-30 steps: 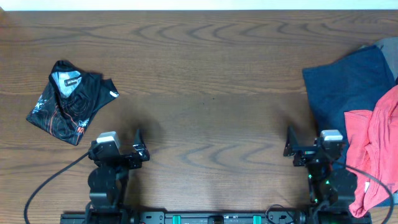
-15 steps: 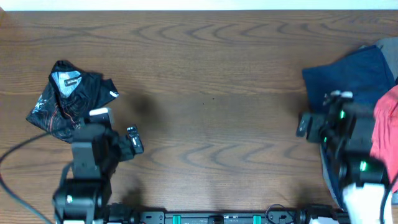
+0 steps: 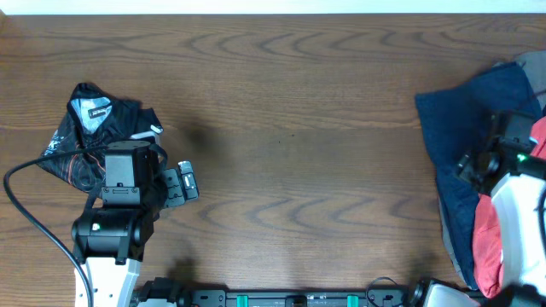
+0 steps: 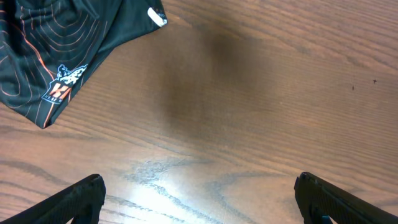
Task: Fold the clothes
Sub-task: 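Reach the right gripper into the right pile and grasp the orange t-shirt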
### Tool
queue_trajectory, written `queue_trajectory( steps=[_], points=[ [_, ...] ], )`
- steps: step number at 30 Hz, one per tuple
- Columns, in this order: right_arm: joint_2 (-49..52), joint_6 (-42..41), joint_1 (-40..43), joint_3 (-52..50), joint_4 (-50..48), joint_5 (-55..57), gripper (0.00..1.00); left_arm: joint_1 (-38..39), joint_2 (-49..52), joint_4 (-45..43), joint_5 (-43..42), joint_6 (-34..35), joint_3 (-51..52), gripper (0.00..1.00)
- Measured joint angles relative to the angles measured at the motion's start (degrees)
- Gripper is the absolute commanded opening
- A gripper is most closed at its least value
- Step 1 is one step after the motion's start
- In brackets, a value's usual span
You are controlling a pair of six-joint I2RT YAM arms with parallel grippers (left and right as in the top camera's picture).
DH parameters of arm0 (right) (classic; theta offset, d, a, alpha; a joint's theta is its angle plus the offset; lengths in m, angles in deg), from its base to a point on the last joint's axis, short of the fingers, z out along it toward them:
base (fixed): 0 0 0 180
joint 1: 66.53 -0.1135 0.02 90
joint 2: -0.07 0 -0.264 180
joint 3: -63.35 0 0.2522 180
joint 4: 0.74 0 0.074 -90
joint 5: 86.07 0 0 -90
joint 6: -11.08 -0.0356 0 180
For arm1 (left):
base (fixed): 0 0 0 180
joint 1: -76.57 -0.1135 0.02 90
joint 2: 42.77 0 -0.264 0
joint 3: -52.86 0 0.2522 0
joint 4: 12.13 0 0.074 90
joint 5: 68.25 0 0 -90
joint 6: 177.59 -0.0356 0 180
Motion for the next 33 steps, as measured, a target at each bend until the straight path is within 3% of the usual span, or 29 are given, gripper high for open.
queue_trajectory(
  steps=[6,9,11,13,14,20,24,30,33],
  points=[
    [7.8,-2.3,3.8,0.0,0.0,-1.7,0.67,0.0,0.1,-0.3,-0.1,0.0,0.0,0.98],
    [10.7,-2.5,4.2,0.0,0.3,-2.2,0.53,0.0,0.1,-0.3,-0.1,0.0,0.0,0.97],
    [12.3,-2.6,4.4,0.0,0.4,-2.6,0.34,0.0,0.1,-0.3,0.0,0.0,0.0,0.98],
    [13.2,-2.7,4.3,0.0,0.4,-2.8,0.08,0.0,0.1,-0.4,0.0,0.0,0.0,0.98],
    [13.4,-2.8,4.3,0.0,0.4,-3.0,0.01,0.0,0.1,-0.4,0.0,0.0,0.0,0.98],
    [12.4,-3.1,4.4,1.0,2.4,-3.8,0.01,0.0,0.1,-0.4,0.0,0.0,0.0,0.98],
    [9.2,-2.2,4.4,6.9,6.6,-6.7,0.01,0.0,0.1,-0.4,-0.1,0.0,0.0,0.98],
    [2.1,7.2,4.3,21.3,8.3,-19.8,0.01,0.0,0.1,-0.4,-0.1,0.0,0.0,0.98],
    [-0.9,14.2,2.9,23.6,8.3,-29.5,0.01,0.0,0.1,-0.5,-0.1,0.0,0.0,0.98]
  ],
)
